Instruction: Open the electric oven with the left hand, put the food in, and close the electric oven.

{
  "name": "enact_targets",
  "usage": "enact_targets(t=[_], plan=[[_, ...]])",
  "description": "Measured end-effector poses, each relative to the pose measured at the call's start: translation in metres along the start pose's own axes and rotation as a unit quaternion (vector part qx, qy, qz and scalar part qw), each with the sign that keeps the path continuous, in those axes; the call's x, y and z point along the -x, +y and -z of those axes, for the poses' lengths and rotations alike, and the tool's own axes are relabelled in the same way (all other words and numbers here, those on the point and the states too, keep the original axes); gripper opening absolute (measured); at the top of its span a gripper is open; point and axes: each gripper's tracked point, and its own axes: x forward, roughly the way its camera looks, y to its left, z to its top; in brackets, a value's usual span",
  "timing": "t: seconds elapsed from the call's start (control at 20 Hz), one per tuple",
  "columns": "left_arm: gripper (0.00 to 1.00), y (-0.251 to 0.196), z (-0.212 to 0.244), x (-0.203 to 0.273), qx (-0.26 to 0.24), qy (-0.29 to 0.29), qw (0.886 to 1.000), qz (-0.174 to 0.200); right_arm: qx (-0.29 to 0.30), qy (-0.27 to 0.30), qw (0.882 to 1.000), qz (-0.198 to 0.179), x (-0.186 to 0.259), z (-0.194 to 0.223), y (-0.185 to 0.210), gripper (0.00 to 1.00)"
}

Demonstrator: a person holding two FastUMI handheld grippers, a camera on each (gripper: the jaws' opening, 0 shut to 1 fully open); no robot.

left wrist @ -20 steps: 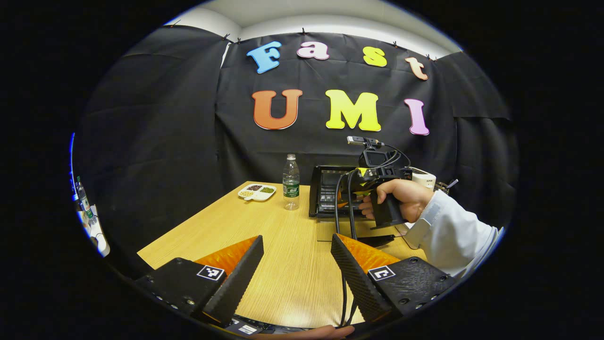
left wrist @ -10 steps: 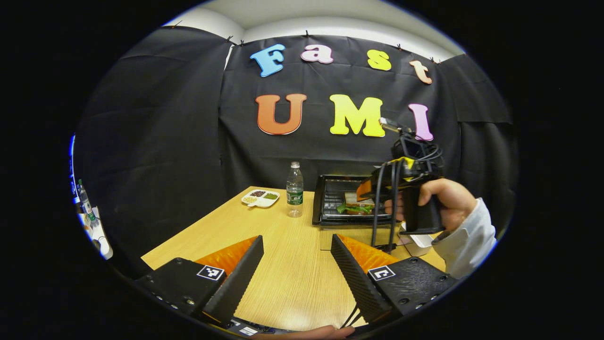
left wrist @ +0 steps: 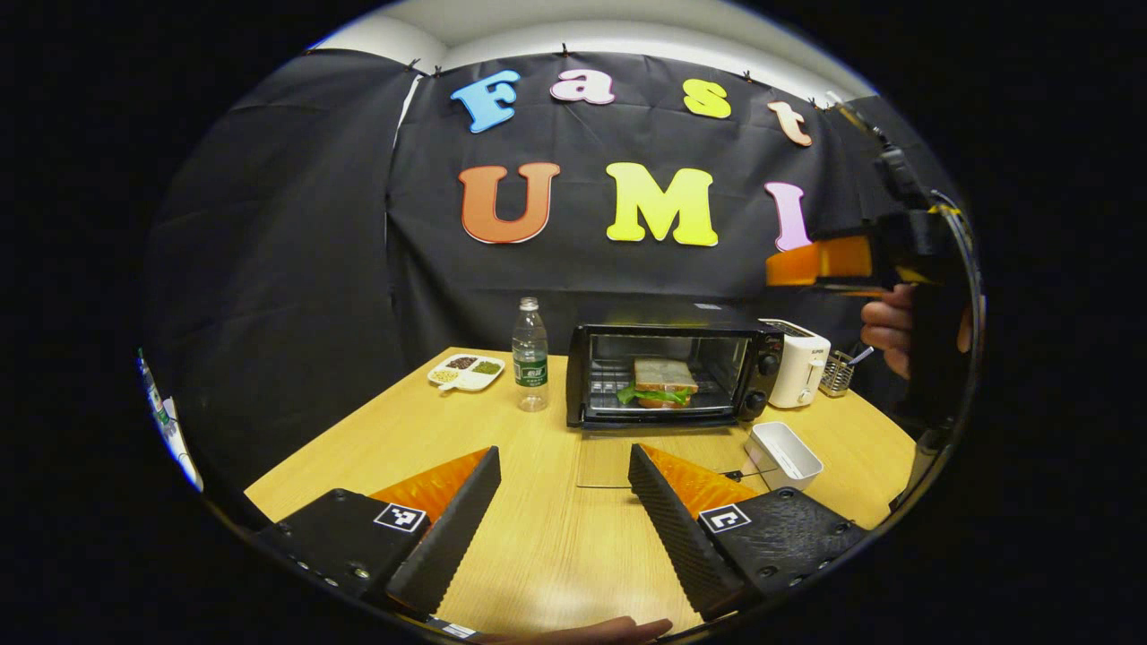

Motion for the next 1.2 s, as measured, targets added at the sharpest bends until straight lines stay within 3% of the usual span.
enact_targets(t=[0.3,0.35,0.8,0.85,1.05,1.2], plan=[[0.95,-0.057,0.039,-0.049,-0.010,0.058,0.998,0.039,-0.013,-0.074,0.997,0.010,0.057,-0.031,-0.044,0.94],[0.95,-0.065,0.047,-0.057,-0.015,0.068,0.997,0.045,-0.015,-0.081,0.997,0.013,0.065,-0.032,-0.053,0.83],[0.95,-0.124,0.116,-0.098,-0.019,0.154,0.985,0.076,-0.031,-0.111,0.990,0.084,0.109,-0.025,-0.133,0.82],[0.95,-0.130,0.123,-0.099,-0.018,0.164,0.983,0.080,-0.029,-0.112,0.989,0.092,0.111,-0.025,-0.139,0.94],[0.95,-0.136,0.137,-0.105,-0.043,0.195,0.977,0.069,-0.013,-0.112,0.988,0.102,0.114,-0.028,-0.146,0.94],[0.95,-0.135,0.138,-0.107,-0.050,0.197,0.977,0.060,0.003,-0.112,0.990,0.090,0.118,-0.032,-0.139,0.94]])
